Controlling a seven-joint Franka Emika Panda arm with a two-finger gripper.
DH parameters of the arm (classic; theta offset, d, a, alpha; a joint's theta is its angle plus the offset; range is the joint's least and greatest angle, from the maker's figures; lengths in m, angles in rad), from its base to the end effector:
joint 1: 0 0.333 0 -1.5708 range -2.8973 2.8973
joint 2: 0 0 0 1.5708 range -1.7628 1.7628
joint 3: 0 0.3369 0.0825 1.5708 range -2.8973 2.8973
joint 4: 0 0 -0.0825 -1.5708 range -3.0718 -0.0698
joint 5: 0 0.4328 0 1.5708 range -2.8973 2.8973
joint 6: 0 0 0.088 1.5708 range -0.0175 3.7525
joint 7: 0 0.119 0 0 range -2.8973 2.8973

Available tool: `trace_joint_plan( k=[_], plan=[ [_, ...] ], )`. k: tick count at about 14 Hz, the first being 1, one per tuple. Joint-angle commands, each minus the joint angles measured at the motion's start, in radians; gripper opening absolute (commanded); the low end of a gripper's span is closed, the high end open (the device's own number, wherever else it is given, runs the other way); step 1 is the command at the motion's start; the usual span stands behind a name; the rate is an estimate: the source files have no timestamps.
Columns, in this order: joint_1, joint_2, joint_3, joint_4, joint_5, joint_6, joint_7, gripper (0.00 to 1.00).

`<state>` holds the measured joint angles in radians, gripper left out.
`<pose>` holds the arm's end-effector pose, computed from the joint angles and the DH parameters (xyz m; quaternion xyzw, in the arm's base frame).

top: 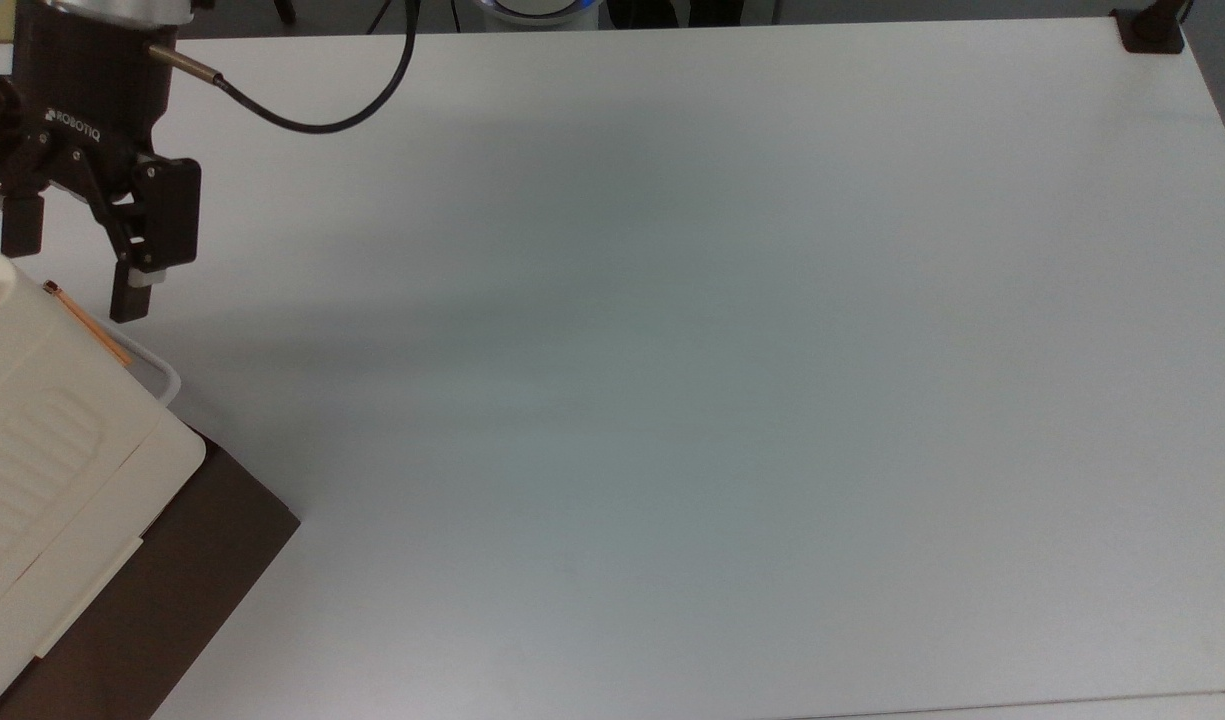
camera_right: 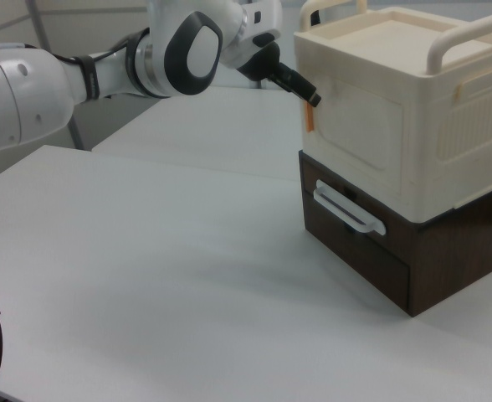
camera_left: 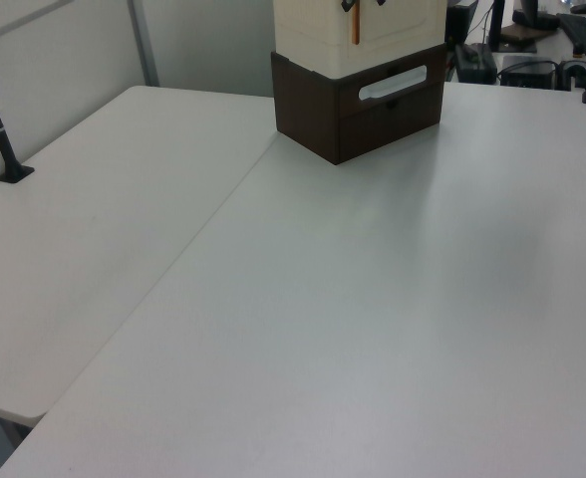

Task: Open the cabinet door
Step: 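Lower the gripper onto the orange handle strip of the cabinet door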

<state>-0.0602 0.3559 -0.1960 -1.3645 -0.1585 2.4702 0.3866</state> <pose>0.7601 -0.1705 0.6144 0.8941 -0.2372 0.3726 0.0737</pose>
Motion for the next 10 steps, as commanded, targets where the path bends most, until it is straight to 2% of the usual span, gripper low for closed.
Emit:
trace_joint_plan(
  k=[1,2,3,5,7,10],
  plan=[
    [-0.003,0.017,-0.005,0.015,-0.075,0.033,0.018,0.83],
    [-0.003,0.018,-0.005,0.015,-0.082,0.033,0.012,0.77],
    [-0.003,0.018,-0.005,0.013,-0.088,0.033,-0.008,0.67],
    [-0.001,0.029,-0.003,0.015,-0.087,0.035,-0.026,0.62],
    [0.000,0.034,-0.003,0.015,-0.088,0.036,-0.026,0.53],
    [0.000,0.034,-0.003,0.013,-0.088,0.036,-0.026,0.33]
  ],
)
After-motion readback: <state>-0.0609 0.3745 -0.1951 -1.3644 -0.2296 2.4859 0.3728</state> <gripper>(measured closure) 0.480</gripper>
